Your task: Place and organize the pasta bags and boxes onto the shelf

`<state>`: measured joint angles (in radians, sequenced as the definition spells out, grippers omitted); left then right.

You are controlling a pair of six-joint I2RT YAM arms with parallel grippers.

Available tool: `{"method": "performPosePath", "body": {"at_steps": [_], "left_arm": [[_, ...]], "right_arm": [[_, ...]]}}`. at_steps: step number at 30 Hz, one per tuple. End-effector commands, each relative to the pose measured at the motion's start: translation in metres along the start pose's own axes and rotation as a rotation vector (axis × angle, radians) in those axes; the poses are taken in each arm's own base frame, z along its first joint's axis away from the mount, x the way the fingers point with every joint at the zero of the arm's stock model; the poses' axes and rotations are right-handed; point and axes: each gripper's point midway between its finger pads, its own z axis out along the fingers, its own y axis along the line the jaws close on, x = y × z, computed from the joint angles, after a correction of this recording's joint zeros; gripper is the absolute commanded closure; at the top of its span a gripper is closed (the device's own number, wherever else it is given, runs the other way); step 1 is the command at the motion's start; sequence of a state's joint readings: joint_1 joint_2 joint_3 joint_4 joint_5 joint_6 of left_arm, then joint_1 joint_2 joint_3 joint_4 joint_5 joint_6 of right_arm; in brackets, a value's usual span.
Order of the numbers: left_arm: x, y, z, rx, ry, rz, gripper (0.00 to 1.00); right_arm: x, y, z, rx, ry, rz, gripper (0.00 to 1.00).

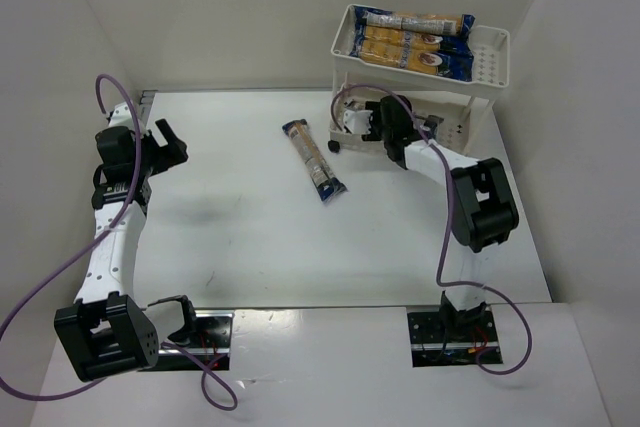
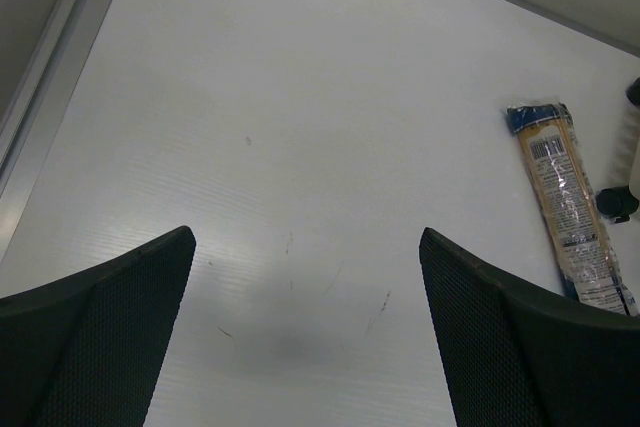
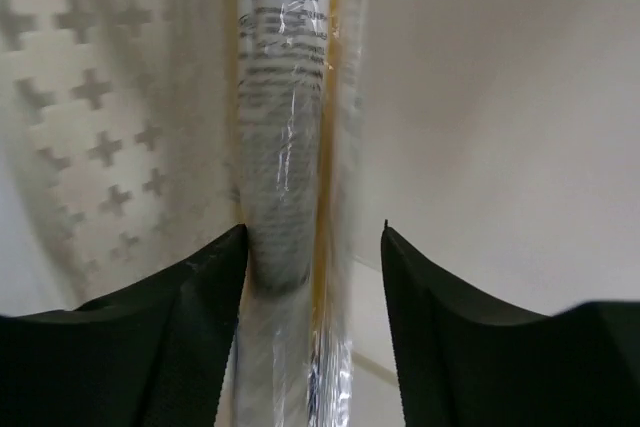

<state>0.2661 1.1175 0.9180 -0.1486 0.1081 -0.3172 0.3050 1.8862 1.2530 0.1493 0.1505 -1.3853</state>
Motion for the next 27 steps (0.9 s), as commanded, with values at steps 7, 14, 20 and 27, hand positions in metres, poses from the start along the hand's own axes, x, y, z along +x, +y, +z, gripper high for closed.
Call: {"method": "performPosePath", "body": {"at_steps": [7, 14, 20, 27], "left_arm": [[-0.018, 0.0, 0.002, 0.0, -0.074, 0.025, 0.0], [-0.009, 0.001, 0.006, 0.007, -0.053, 0.013, 0.0], [-0.001, 0.001, 0.005, 0.013, -0.041, 0.003, 0.0], [0.0, 0.0, 0.0, 0.014, -0.042, -0.008, 0.0]], "right_arm": [[0.001, -0.082, -0.035, 0.273, -0.006, 0.068, 0.3], [-0.062, -0.079, -0.094, 0.246, -0.173, 0.181, 0.3], [-0.161, -0.013, -0.137, -0.031, -0.354, 0.378, 0.27], [-0.236, 0.071, -0.096, -0.43, -0.255, 0.799, 0.2]]}}
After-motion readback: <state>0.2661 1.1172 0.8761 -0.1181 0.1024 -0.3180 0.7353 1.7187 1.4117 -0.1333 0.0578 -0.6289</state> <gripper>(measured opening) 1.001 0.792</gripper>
